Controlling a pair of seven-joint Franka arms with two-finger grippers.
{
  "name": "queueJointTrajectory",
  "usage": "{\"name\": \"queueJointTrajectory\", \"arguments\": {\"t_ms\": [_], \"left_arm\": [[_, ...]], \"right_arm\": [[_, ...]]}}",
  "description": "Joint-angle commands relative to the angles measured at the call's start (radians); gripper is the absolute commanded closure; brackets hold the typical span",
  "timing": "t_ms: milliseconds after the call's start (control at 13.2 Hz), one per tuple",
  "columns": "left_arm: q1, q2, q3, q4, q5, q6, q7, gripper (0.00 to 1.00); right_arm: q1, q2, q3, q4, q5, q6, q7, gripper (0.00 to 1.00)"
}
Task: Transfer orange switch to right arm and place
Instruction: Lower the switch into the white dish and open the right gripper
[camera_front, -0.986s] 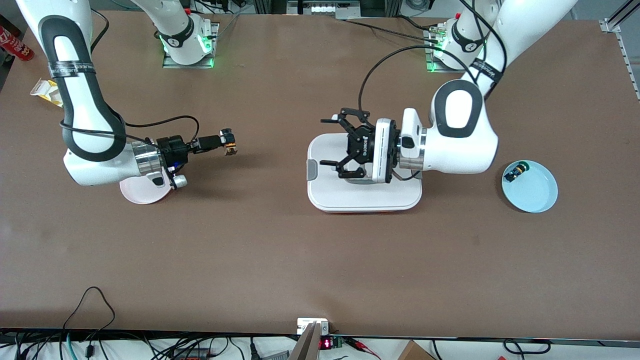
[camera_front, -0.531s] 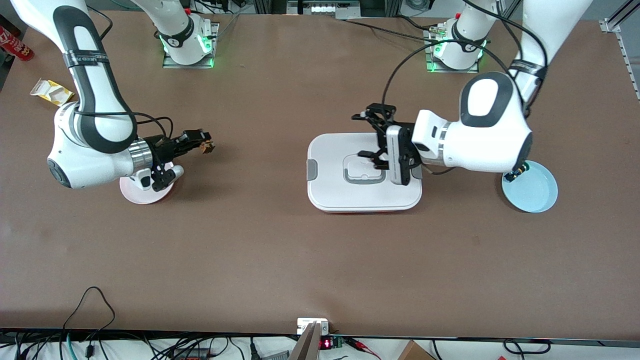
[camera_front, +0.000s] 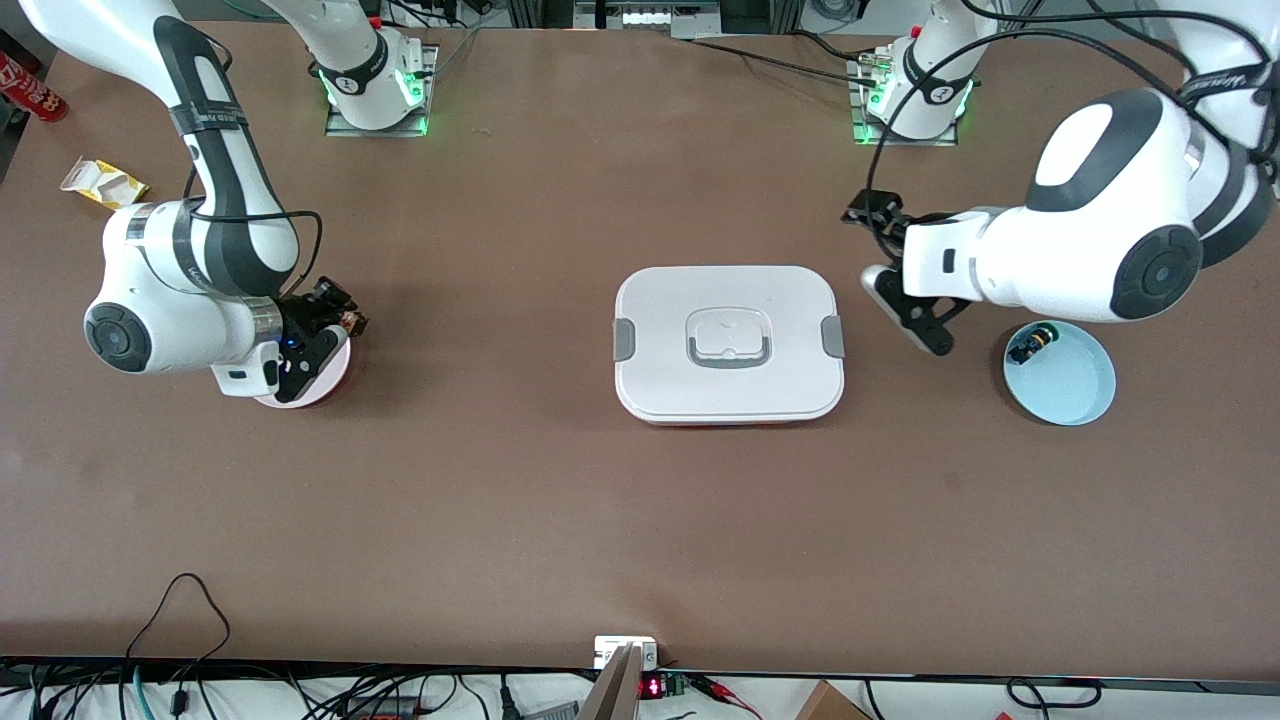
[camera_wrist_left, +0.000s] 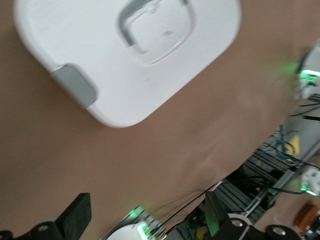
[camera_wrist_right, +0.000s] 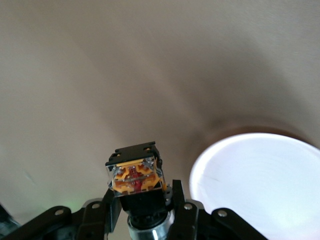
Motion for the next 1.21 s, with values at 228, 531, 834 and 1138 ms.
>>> {"name": "queueJointTrajectory", "arguments": {"t_ms": [228,531,834,1138], "left_arm": [[-0.009,-0.013,-0.014,0.014,0.427,-0.025,-0.193,0.0],[-0.07,-0.072,0.113,0.091,0.474,0.036,-0.196,0.0],[-0.295,-0.281,0.565,-0.086,0.197,0.259,-0.193,0.0],[-0.328,-0.381,0.641,-0.234,0.199,0.359,-0.196,0.0]], "right_arm": [[-0.072,-0.009,0.01,-0.063,-0.166,0.141,-0.211,0.79],[-0.11,-0.005,0.01,-0.146,-0.202,0.325,-0.455,0.79],[-0.146,0.017,0.01,-0.201,-0.263,0.435,-0.486,0.79],[-0.164,0.025,0.01,-0.279,-0.268,0.542,-0.486,0.79]]}}
